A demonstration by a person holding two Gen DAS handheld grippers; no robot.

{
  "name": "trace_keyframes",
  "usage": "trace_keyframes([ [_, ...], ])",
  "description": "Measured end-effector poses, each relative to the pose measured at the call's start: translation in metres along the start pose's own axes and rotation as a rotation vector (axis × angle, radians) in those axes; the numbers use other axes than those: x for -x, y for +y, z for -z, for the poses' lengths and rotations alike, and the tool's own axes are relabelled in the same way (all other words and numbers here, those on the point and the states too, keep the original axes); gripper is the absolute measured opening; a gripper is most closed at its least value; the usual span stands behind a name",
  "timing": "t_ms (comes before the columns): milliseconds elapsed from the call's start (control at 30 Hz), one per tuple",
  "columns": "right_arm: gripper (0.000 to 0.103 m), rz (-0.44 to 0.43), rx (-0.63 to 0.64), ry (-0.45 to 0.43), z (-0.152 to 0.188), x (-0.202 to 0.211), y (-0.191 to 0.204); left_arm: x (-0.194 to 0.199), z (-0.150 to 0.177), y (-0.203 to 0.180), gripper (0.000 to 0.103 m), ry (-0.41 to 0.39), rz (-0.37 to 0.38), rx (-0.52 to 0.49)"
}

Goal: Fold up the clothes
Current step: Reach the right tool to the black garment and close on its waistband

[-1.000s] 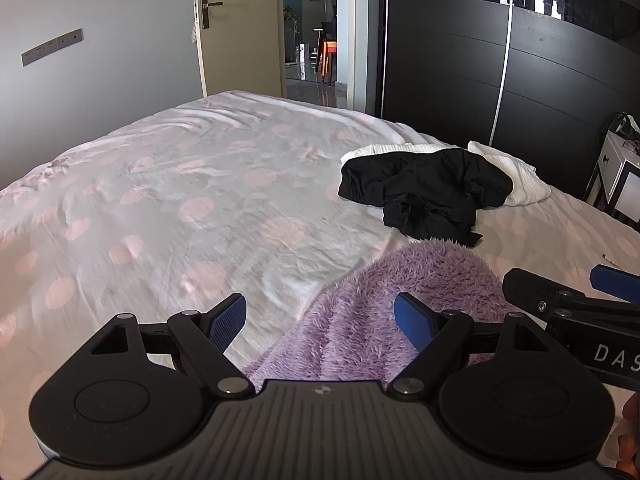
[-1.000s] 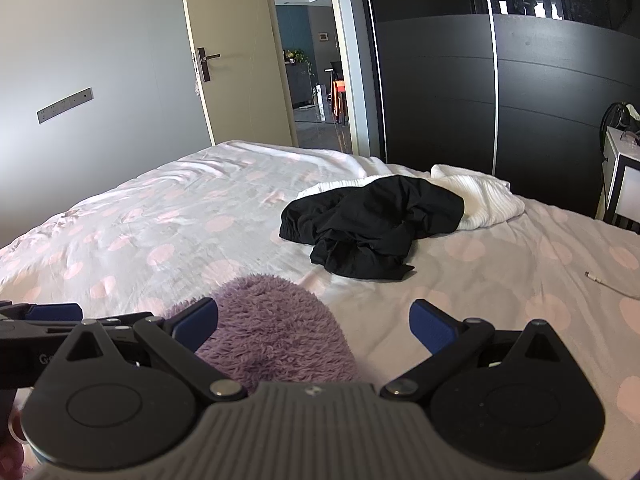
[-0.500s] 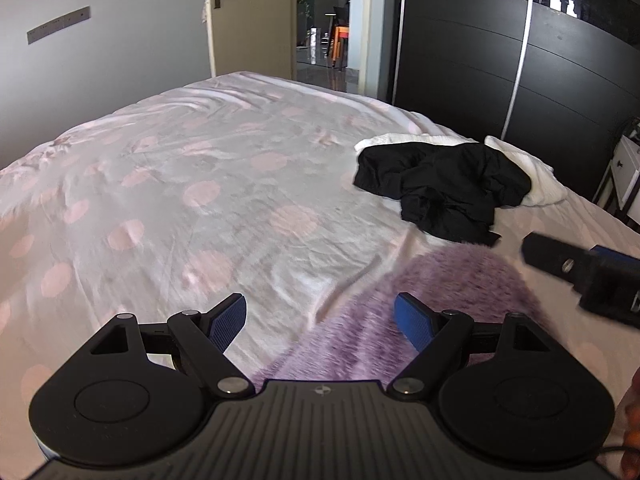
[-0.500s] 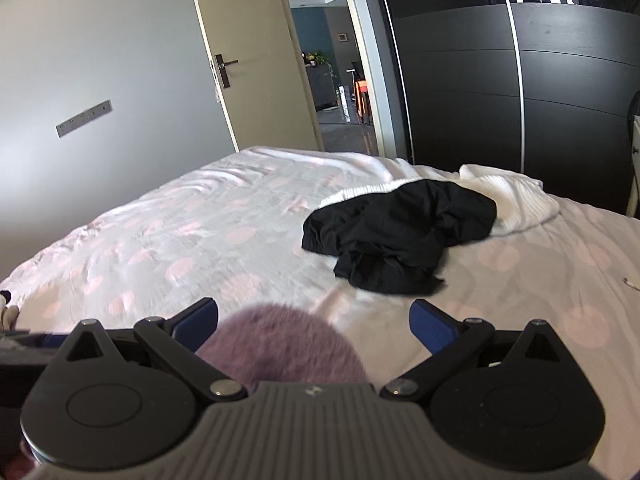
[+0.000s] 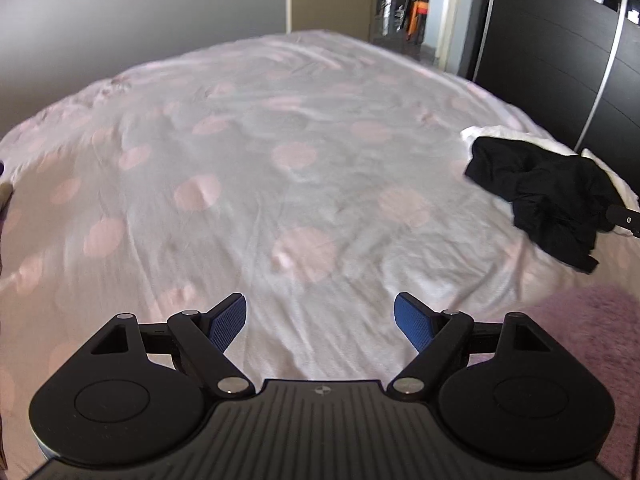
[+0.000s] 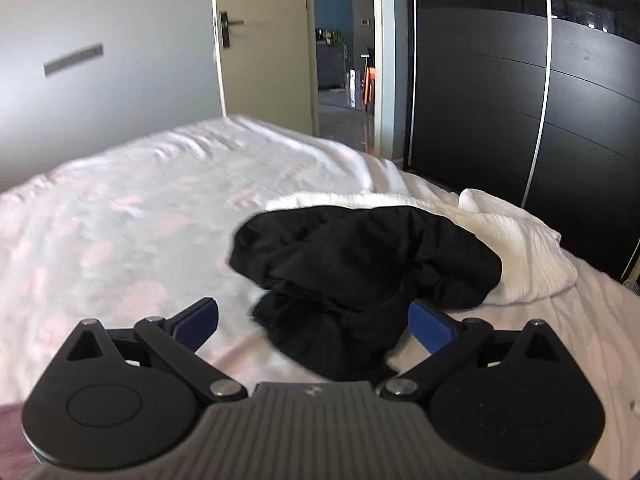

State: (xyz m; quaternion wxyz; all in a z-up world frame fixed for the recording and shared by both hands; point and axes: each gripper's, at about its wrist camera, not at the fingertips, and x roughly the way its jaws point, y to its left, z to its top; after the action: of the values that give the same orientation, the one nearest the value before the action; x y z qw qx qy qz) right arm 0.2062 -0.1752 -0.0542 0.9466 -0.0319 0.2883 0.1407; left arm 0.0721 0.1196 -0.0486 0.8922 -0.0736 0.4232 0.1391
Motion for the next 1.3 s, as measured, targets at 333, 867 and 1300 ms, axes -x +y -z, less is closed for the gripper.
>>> trace_keyframes([
  [333, 0.088, 0.055, 0.048, 0.1, -0.015, -0.089, -0.006, -0.047, 0.006, 0.034, 0.081, 0.138, -0.061, 0.073],
  [867, 0.005, 0.142, 0.034, 0.033, -0.027, -0.061, -0.036, -0.06, -0.003, 0.037, 0.081, 0.17, -0.055, 0.104],
  [1300, 0.001, 0.249, 0.012, -0.168, -0.037, 0.079, -0.067, -0.033, -0.013, 0.033, 0.081, 0.108, -0.049, 0.112],
])
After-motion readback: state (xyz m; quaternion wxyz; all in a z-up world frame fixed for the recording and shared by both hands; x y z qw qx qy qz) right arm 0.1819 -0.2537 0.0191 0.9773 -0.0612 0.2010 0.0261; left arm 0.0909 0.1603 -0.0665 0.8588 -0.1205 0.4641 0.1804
